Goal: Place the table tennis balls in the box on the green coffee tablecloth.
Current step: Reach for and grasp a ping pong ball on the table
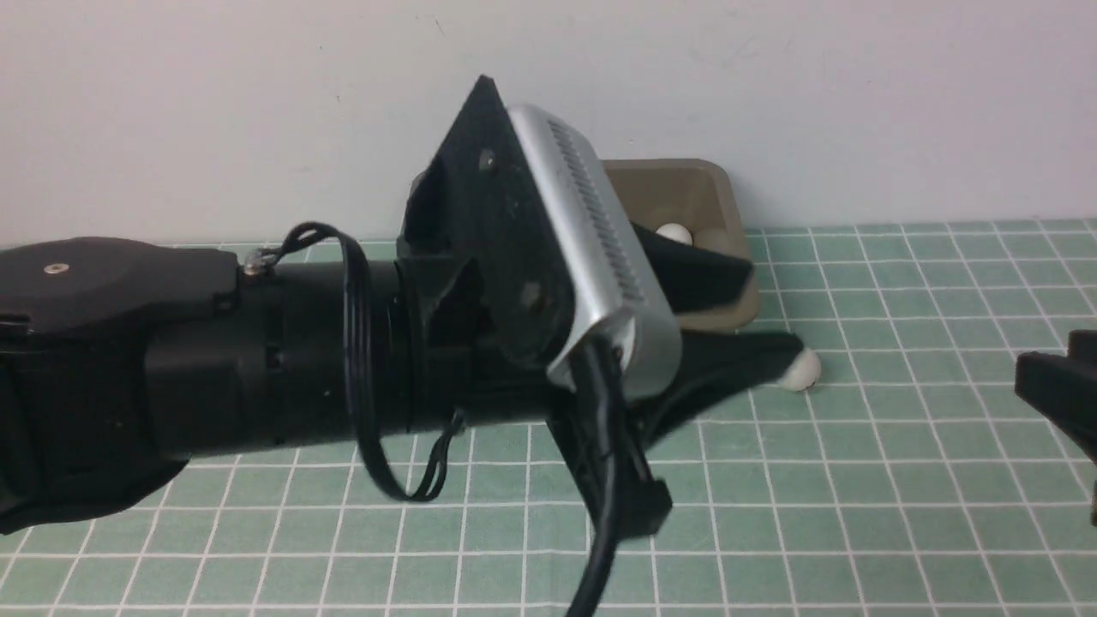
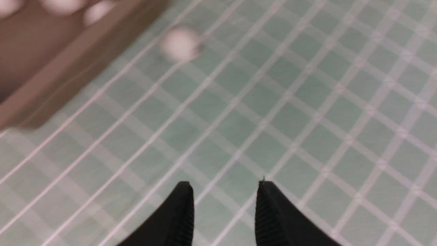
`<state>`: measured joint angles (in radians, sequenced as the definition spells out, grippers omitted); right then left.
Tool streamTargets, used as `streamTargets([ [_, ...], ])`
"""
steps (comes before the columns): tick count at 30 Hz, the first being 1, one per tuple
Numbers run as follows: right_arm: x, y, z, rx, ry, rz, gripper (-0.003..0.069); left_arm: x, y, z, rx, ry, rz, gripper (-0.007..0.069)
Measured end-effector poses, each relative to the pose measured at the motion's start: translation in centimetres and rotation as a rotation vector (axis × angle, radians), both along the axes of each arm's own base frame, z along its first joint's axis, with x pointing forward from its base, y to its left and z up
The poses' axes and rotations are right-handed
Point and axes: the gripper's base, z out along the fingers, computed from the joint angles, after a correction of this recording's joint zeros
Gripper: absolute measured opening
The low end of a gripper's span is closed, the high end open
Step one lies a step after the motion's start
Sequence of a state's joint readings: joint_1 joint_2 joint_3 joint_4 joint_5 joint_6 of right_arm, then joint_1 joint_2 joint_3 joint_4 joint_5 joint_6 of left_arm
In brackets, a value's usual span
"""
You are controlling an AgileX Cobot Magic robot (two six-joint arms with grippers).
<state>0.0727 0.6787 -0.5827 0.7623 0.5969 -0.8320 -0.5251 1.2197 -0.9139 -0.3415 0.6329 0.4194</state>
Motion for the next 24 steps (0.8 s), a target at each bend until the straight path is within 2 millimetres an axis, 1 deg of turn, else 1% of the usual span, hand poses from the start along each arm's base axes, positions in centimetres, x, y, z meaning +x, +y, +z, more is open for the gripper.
streamTargets([
  [2,0.8,0.2,0.6,-0.006,0.014,0.014,0.0253,0.2,1.2,0.4,0.023,-0.018,0.067,0.0237],
  [6,2.0,0.3,1.2,-0.017,0.032,0.031,0.0253,0.1,2.3,1.4,0.029,-0.078,0.118,0.0237],
  [8,3.6,0.5,1.5,-0.022,0.064,0.038,0.0253,-0.3,2.9,2.7,0.009,-0.171,0.140,0.0237],
  [11,6.4,0.7,1.3,-0.028,0.122,0.042,0.0253,-0.7,3.4,3.6,0.016,-0.235,0.139,0.0237],
  [12,7.6,0.8,1.1,-0.036,0.148,0.043,0.0253,-0.8,3.5,3.8,0.022,-0.256,0.138,0.0237],
  [13,8.4,0.8,0.8,-0.043,0.167,0.045,0.0253,-0.9,3.6,4.0,0.028,-0.271,0.137,0.0237],
  [16,11.4,1.0,-0.6,-0.091,0.231,0.062,0.0263,-1.1,4.0,4.5,0.059,-0.324,0.134,0.0237],
  [20,15.0,1.2,-2.7,-0.115,0.319,0.081,0.0330,-1.1,4.1,4.5,0.059,-0.330,0.135,0.0240],
  [21,16.2,1.4,-3.5,-0.117,0.352,0.090,0.0350,-1.1,4.1,4.5,0.057,-0.328,0.137,0.0241],
  [22,17.6,1.6,-4.7,-0.116,0.404,0.106,0.0378,-1.1,4.1,4.5,0.054,-0.327,0.141,0.0240],
  [23,18.4,1.7,-5.1,-0.115,0.421,0.112,0.0391,-1.0,4.1,4.5,0.054,-0.328,0.145,0.0240],
  [24,19.4,1.8,-5.9,-0.113,0.452,0.118,0.0399,-1.0,4.1,4.5,0.048,-0.323,0.151,0.0240],
])
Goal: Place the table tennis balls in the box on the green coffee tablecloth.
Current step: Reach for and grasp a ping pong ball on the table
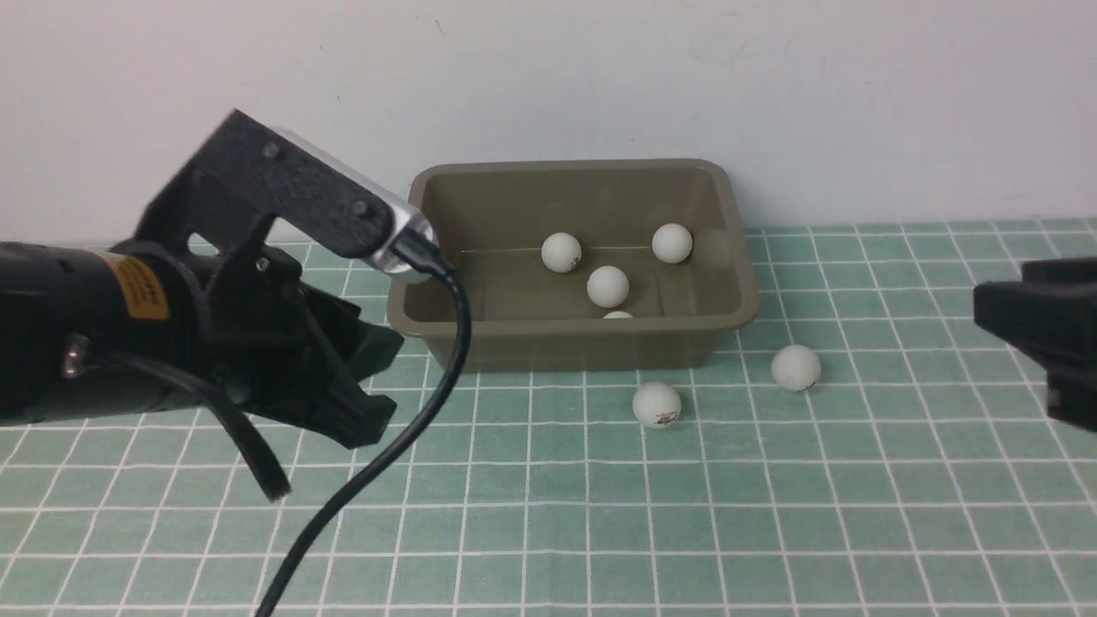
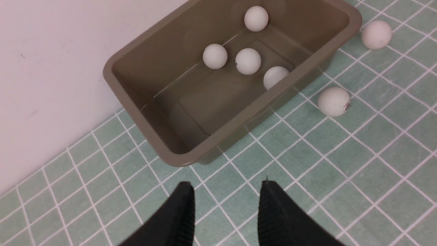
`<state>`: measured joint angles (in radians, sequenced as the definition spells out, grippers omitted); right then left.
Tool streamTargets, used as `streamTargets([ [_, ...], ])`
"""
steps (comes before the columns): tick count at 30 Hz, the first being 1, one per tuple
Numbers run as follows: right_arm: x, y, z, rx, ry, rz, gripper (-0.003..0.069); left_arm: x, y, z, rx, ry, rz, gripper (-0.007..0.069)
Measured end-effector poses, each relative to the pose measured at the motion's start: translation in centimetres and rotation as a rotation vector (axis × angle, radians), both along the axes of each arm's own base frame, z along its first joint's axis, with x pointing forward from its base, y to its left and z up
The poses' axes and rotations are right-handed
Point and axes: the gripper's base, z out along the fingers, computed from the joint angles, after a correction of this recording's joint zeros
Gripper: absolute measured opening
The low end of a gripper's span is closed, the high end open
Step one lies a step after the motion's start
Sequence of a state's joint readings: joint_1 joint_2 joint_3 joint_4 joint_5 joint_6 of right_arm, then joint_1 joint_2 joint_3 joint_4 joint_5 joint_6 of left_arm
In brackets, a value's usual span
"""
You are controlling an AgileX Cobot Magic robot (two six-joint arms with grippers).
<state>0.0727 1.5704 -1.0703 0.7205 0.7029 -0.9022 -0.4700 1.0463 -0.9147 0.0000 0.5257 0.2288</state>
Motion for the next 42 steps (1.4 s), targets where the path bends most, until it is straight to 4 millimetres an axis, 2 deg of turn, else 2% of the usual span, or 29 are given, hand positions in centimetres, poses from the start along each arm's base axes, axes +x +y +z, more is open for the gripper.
streamTargets([
  [1,1.2,0.1,-1.1,0.003,0.034,-0.006,0.0403,0.0,0.0,0.0,-0.011,0.006,0.008,0.0240],
  [3,2.6,0.2,-1.9,0.007,0.055,-0.010,0.0407,0.0,0.0,0.0,-0.024,0.012,0.017,0.0240],
  [12,6.9,0.5,-5.2,-0.017,0.134,0.001,0.0408,-0.1,0.0,-0.1,-0.036,0.036,0.032,0.0240],
  [19,8.7,0.5,-7.9,-0.038,0.184,0.008,0.0408,-0.1,0.0,-0.1,-0.036,0.037,0.032,0.0240],
  [25,8.9,1.2,-10.8,-0.053,0.250,0.026,0.0409,-0.1,0.0,-0.2,-0.035,0.039,0.032,0.0240],
  [29,8.9,1.6,-12.0,-0.058,0.277,0.038,0.0409,-0.1,0.0,-0.2,-0.035,0.039,0.032,0.0240],
  [33,9.1,1.6,-12.0,-0.066,0.262,0.033,0.0366,-0.1,0.0,-0.2,-0.035,0.039,0.032,0.0240],
  [37,9.3,1.3,-11.4,-0.100,0.223,0.020,0.0363,-0.1,0.0,-0.2,-0.033,0.043,0.032,0.0240],
  [39,9.4,1.1,-10.5,-0.121,0.185,0.010,0.0363,-0.1,0.1,-0.2,-0.029,0.049,0.032,0.0240],
  [42,9.4,0.9,-7.9,-0.130,0.100,-0.007,0.0363,-0.2,0.1,-0.4,-0.021,0.064,0.032,0.0240],
])
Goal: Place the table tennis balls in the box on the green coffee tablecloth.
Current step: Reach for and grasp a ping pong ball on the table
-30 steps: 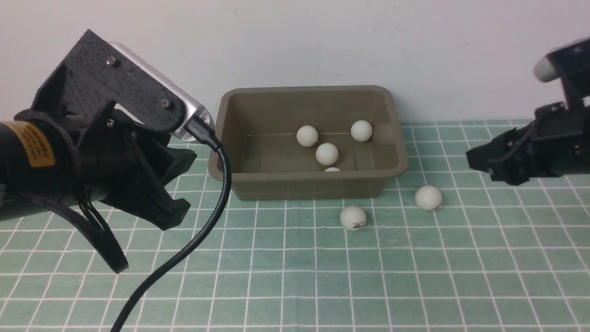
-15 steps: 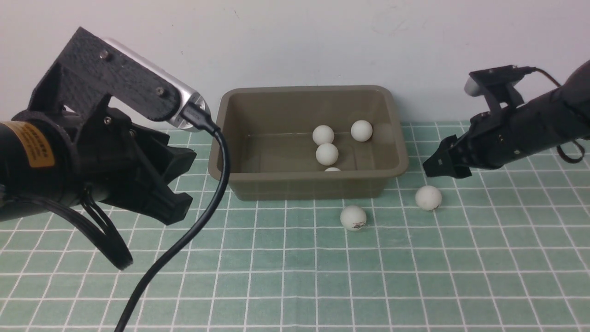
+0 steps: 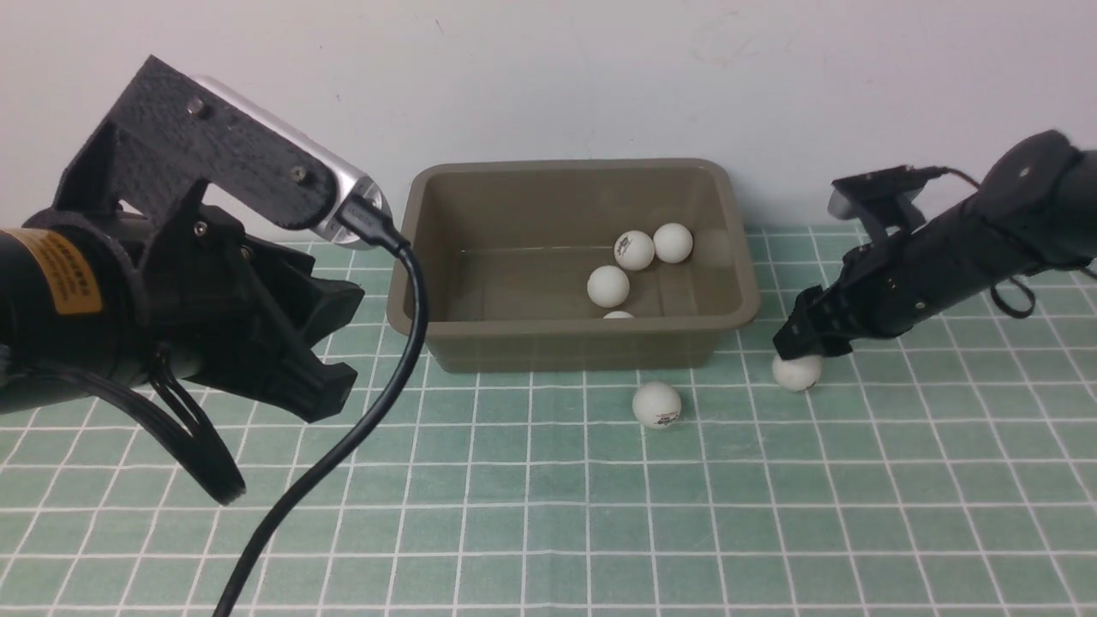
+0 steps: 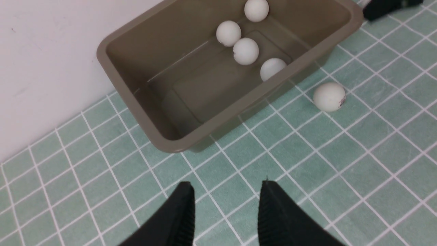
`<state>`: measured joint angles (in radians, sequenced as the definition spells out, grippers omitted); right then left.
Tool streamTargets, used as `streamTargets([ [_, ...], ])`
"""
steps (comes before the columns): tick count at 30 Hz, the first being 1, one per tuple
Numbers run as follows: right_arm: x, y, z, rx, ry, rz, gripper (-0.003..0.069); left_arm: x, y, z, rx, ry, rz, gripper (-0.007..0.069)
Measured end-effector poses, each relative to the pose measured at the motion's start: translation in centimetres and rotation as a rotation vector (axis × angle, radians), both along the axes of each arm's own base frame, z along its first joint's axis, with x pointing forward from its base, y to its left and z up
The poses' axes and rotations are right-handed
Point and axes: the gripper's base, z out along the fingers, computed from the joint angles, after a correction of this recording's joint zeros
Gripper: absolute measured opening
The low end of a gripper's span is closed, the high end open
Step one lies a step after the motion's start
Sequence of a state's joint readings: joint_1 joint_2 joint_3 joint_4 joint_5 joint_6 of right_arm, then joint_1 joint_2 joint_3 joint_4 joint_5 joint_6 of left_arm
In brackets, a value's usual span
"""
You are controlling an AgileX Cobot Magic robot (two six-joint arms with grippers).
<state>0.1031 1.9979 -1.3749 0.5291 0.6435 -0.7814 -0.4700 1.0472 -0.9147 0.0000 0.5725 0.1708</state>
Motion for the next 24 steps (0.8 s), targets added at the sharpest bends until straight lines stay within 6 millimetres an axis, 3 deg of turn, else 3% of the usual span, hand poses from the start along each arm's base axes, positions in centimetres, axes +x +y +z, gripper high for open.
streamTargets([
  [5,0.0,0.3,4.2,0.058,-0.095,-0.007,0.0363,0.0,0.0,0.0,0.003,0.006,0.000,0.0240],
  [9,0.3,2.3,7.9,0.196,-0.146,0.053,0.0363,0.0,0.0,-0.1,0.003,0.007,0.000,0.0240],
  [17,0.2,6.0,8.6,0.282,-0.126,0.268,0.0363,-0.1,0.1,-0.2,0.011,0.021,0.000,0.0240],
  [24,0.7,9.0,6.6,0.248,-0.111,0.349,0.0363,-0.1,0.1,-0.2,0.013,0.025,0.000,0.0240],
])
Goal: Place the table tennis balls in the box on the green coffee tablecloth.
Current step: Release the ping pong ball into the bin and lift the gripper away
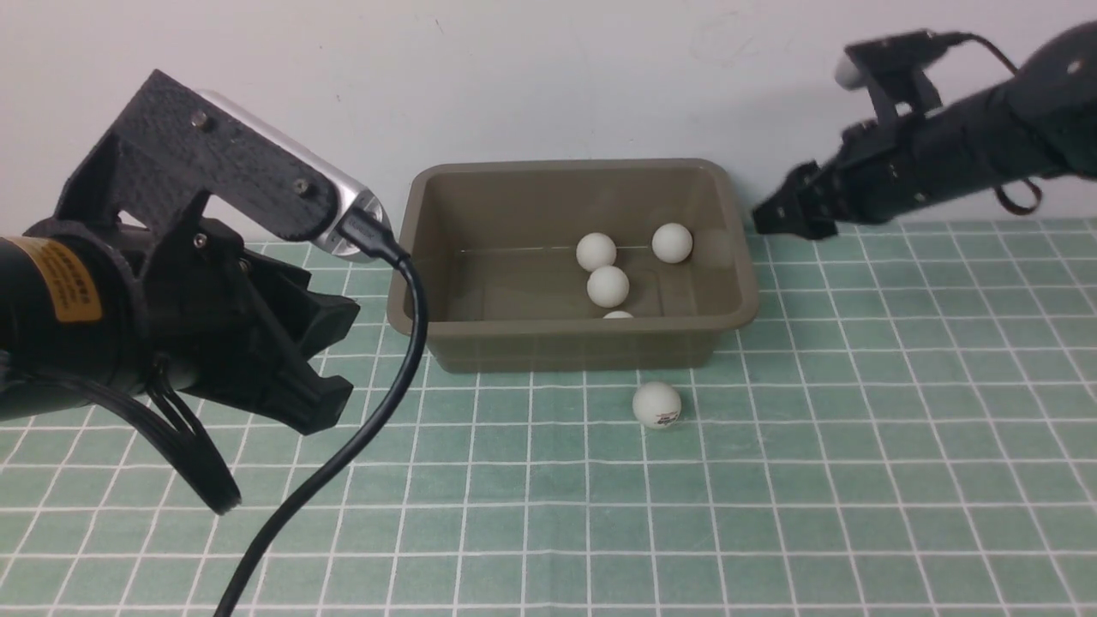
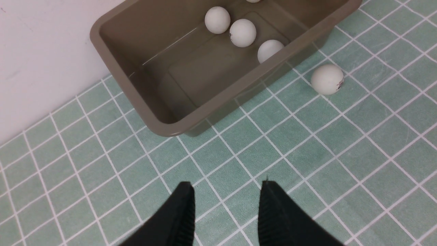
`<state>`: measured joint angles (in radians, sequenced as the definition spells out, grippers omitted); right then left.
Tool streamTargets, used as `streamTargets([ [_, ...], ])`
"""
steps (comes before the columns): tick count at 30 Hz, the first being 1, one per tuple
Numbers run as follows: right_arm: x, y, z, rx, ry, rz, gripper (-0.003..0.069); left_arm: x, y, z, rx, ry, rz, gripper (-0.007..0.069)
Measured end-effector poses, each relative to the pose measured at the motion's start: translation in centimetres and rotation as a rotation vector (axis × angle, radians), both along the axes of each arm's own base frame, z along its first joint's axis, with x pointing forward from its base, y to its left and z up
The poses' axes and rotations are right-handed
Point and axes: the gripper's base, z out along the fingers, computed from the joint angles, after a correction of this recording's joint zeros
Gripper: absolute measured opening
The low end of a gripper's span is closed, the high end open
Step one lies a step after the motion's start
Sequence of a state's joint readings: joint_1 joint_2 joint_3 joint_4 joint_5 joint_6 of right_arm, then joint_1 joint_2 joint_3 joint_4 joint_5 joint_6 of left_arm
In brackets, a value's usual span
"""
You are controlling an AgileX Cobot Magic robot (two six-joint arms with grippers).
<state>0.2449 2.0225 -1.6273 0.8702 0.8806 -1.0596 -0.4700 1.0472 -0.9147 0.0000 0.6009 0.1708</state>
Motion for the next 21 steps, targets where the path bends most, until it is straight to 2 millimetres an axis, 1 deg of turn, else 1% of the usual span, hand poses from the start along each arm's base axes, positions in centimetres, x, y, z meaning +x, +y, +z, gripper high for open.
streamTargets([
  [3,0.4,0.2,-0.6,-0.024,-0.025,-0.022,0.0384,-0.1,0.0,-0.1,-0.001,0.009,0.000,0.0240],
  [5,0.7,0.1,-0.5,-0.027,-0.048,-0.052,0.0422,-0.1,0.0,-0.1,0.002,0.016,0.001,0.0240],
  [8,1.0,-0.2,0.0,-0.027,-0.088,-0.090,0.0463,-0.1,0.0,-0.2,0.005,0.025,0.001,0.0240],
  [11,1.0,-0.7,1.3,-0.026,-0.137,-0.121,0.0483,-0.2,0.0,-0.2,0.001,0.029,0.001,0.0240],
  [13,0.8,-1.2,2.7,-0.019,-0.165,-0.140,0.0484,-0.2,0.0,-0.2,0.000,0.032,0.001,0.0240],
  [14,0.5,-1.9,4.2,-0.013,-0.191,-0.161,0.0484,-0.2,0.0,-0.2,-0.002,0.035,0.001,0.0240],
  [17,-0.3,-3.0,6.7,-0.013,-0.237,-0.192,0.0478,-0.2,0.0,-0.2,-0.004,0.037,0.001,0.0240],
  [18,-0.8,-3.6,7.9,-0.018,-0.261,-0.205,0.0475,-0.2,0.0,-0.2,-0.005,0.038,0.001,0.0240],
  [21,-1.9,-4.6,10.2,-0.041,-0.308,-0.224,0.0466,-0.2,0.0,-0.2,-0.006,0.038,0.001,0.0240],
])
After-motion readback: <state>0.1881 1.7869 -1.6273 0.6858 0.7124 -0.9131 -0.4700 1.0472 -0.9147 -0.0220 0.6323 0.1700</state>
